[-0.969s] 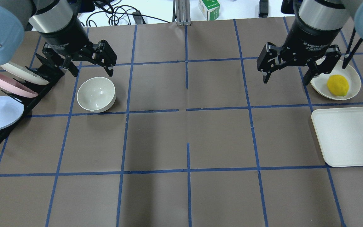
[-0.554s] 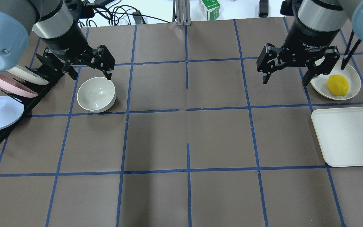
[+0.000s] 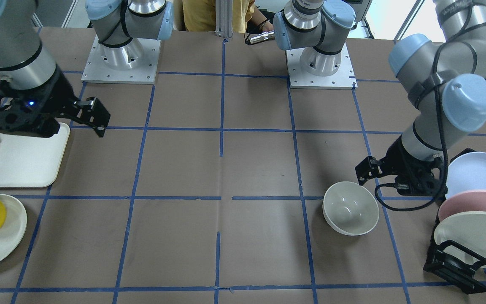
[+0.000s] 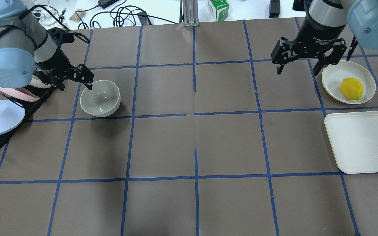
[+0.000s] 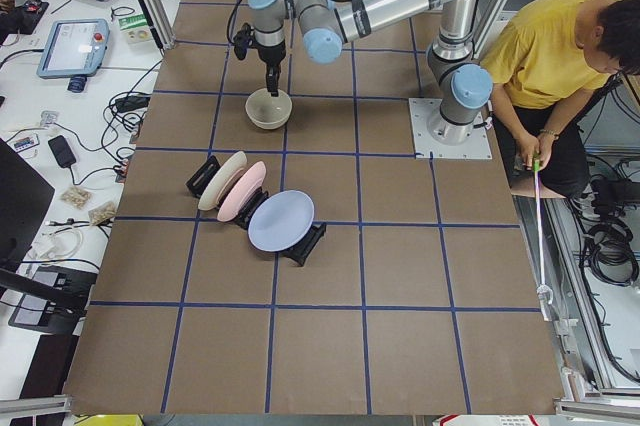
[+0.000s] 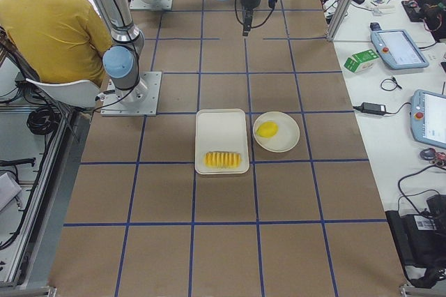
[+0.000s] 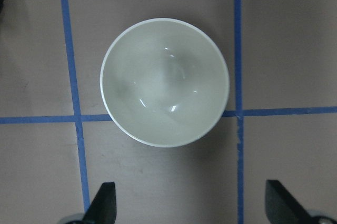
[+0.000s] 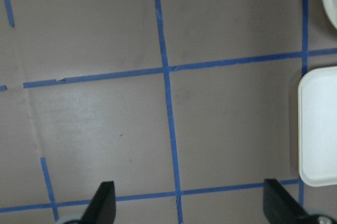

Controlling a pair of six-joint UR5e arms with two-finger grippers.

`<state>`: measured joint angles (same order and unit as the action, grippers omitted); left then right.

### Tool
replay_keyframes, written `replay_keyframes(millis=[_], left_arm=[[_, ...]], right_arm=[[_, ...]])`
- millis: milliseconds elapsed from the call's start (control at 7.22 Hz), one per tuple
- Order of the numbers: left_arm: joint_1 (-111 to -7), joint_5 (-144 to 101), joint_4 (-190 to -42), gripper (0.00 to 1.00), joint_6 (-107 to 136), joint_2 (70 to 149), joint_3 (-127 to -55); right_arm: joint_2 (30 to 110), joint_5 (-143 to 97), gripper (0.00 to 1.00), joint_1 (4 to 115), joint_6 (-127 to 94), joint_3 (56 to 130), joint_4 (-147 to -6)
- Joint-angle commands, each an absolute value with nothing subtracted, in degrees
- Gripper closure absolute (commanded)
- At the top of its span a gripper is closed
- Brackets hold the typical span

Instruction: Place bowl and put lemon in it

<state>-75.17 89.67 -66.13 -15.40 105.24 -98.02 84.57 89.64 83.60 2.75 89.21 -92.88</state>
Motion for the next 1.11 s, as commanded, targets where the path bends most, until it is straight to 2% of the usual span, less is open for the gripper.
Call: replay_keyframes(millis=[0, 277, 415, 554, 692, 969], left_arm=[[-73.2, 89.3, -58.2, 0.00, -16.4, 113.8, -98.4], [-73.3, 89.8, -57.2, 0.03, -16.0, 116.1, -98.9], [-73.3, 89.8, -57.7, 0.14, -16.4, 116.4, -98.4], [-73.3, 89.8, -58.1, 0.49, -16.8, 116.4, -98.4], [-73.3, 89.7, -58.1, 0.77, -17.2, 116.4, -98.4], [-73.3, 89.0, -57.9, 0.97, -17.8, 116.7, -98.4]], right_arm=[[81.7, 89.4, 0.00, 72.7, 16.7, 89.7, -95.4], [73.7, 89.8, 0.00, 63.6, 24.9, 89.6, -105.7], [69.6, 93.1, 0.00, 61.8, 28.5, 89.6, -113.0], [66.9, 93.2, 0.00, 61.6, 29.5, 89.6, -113.7], [64.7, 92.7, 0.00, 61.6, 29.6, 89.7, -115.9], [57.3, 92.6, 0.00, 61.6, 31.0, 89.3, -122.6]])
